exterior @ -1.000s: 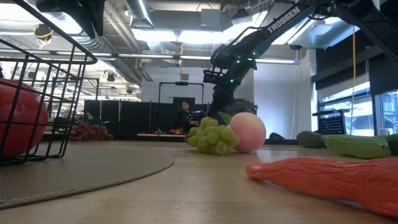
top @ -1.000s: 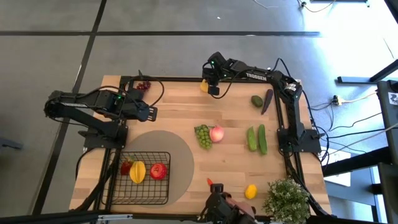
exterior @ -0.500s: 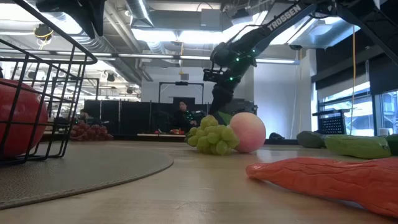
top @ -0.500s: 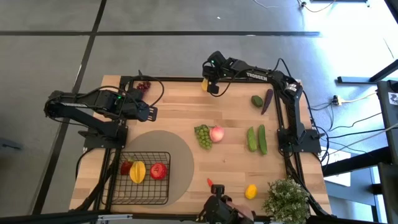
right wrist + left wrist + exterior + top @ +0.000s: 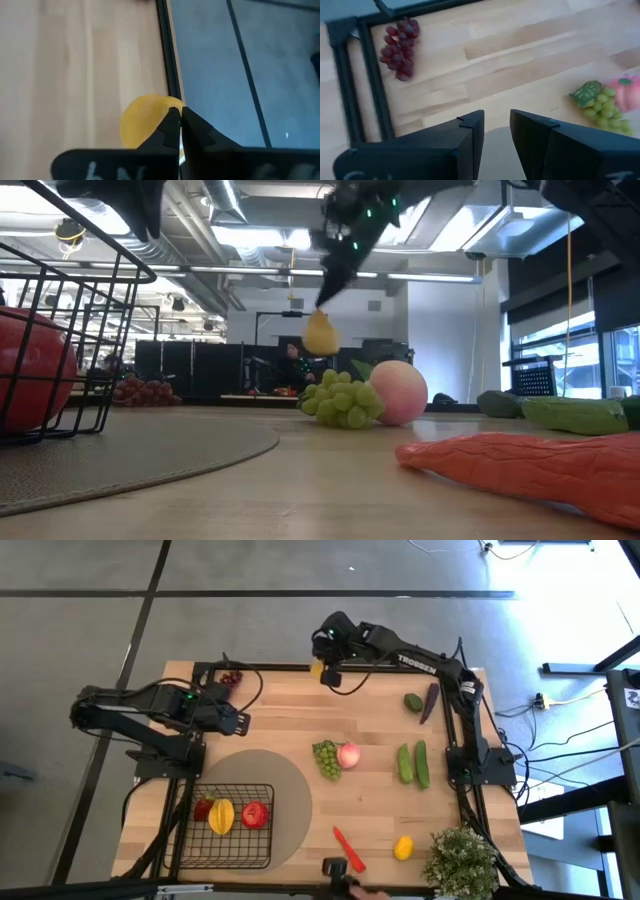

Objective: Build produce basket
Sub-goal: Put the yellow pear into wire basket

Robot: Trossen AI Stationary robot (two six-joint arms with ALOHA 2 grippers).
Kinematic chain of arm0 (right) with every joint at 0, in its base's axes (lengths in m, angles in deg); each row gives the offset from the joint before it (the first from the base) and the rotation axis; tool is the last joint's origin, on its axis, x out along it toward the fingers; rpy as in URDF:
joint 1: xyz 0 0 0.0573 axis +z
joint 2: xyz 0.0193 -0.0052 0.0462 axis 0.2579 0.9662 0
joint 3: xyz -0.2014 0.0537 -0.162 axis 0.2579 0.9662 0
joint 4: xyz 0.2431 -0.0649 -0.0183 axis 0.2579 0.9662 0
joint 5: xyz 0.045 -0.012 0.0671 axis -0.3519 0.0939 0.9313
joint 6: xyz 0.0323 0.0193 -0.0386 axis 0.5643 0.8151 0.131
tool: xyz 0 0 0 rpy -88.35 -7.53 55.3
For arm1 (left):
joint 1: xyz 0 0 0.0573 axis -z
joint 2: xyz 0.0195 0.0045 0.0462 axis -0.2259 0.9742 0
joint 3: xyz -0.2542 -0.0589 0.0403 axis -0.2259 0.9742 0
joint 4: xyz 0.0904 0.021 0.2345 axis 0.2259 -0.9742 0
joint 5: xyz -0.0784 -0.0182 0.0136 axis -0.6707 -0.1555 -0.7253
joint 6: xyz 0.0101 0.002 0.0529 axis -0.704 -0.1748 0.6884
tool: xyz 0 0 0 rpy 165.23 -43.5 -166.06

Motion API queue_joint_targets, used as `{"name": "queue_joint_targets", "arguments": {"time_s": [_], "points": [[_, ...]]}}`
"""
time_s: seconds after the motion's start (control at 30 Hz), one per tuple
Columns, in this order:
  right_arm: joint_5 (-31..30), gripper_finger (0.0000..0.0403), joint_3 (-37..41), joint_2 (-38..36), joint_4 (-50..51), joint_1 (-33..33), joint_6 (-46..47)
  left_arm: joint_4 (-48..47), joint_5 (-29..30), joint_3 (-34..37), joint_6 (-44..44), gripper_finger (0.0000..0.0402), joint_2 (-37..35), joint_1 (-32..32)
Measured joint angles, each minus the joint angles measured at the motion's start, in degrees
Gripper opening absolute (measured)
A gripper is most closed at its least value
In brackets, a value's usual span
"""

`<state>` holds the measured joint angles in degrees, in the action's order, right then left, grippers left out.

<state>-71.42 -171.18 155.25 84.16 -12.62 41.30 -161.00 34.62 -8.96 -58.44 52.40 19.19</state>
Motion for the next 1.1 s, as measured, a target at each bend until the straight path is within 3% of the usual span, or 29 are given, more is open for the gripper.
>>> {"name": "queue_joint_targets", "arguments": {"time_s": [0.27, 0.47, 0.73, 1.1], "points": [[-0.87, 0.0, -9.36, -0.02, 3.6, 7.6, 2.78, -0.05, 4.53, 0.0, 12.93, 0.0084, -4.12, 0.02], [-0.89, 0.0, -13.57, -0.02, 2.05, 13.76, 6.0, -0.13, 4.98, 0.0, 17.25, 0.0084, -10.18, 0.02], [5.62, 0.0, -14.58, 0.0, -10.6, 21.44, 13.28, -0.11, 4.89, 0.0, 22.23, 0.0084, -17.02, 0.02], [5.78, 0.0, -14.62, 2.42, -26.32, 29.94, 18.06, -0.09, 2.27, 0.0, 26.35, 0.0084, -19.3, 0.02]]}}
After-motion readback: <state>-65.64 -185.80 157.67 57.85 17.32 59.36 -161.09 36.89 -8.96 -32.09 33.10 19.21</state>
